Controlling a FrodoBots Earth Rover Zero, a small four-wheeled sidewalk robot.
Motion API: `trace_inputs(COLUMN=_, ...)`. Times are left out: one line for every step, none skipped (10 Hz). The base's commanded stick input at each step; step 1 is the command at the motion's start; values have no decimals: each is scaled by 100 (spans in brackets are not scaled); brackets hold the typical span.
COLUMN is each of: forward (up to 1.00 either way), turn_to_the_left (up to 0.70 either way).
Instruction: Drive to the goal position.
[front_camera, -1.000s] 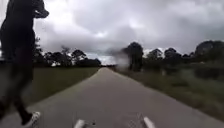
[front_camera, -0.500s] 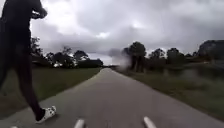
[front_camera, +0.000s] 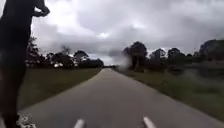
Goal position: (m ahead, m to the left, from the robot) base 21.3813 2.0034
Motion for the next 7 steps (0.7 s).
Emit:
trace_inputs(forward=70, turn_to_the_left=0)
trace_inputs(forward=70, turn_to_the_left=0)
trace_inputs(forward=70, turn_to_the_left=0)
trace_inputs(forward=70, turn_to_the_left=0)
trace_inputs(forward=70, turn_to_the_left=0)
trace_inputs(forward=70, turn_to_the_left=0)
trace_inputs(forward=70, turn_to_the_left=0)
